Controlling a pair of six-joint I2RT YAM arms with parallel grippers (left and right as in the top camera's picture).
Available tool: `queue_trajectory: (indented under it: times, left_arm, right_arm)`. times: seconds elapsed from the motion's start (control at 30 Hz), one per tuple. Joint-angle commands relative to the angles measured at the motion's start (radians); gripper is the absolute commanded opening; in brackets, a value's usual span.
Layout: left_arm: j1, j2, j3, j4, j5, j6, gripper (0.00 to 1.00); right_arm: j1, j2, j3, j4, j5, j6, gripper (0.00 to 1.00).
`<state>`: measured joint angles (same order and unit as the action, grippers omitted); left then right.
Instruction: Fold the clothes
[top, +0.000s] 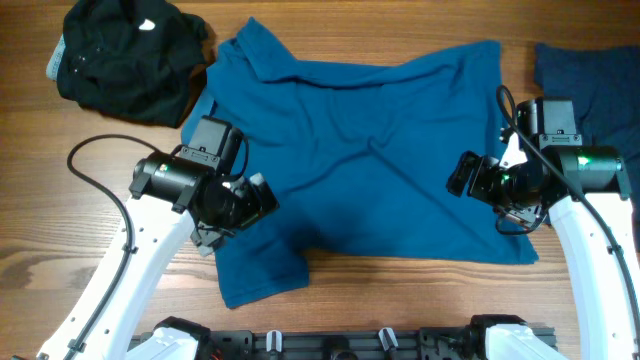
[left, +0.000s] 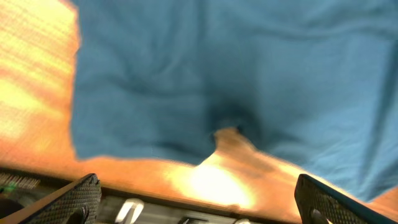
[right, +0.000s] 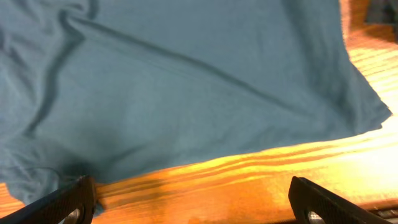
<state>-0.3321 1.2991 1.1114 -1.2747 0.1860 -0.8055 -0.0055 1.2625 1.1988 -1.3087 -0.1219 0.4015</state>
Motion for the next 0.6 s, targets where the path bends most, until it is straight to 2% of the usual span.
queue_trajectory:
  times: [0.0,0.17,0.4,0.57]
  left_arm:
    - [-0.005,0.0,-0.002,-0.049,0.015,0.016,1.0]
    - [-0.015,-0.009,-0.002,-0.081,0.015,0.016,1.0]
    - [-0.097,-0.084,-0.002,-0.077,0.014,0.01,1.0]
    - [-0.128,-0.16,-0.002,-0.096,0.001,-0.048,1.0]
  right_arm:
    - [-0.001,0.007,-0.001,-0.018,0.047,0.042,1.0]
    - [0.0,0.003,-0.002,-0.062,0.047,0.045,1.0]
    - [0.0,-0.059,-0.002,-0.098,0.048,0.042,1.0]
    - [-0.001,-0.126,-0.008,-0.125,0.055,0.049,1.0]
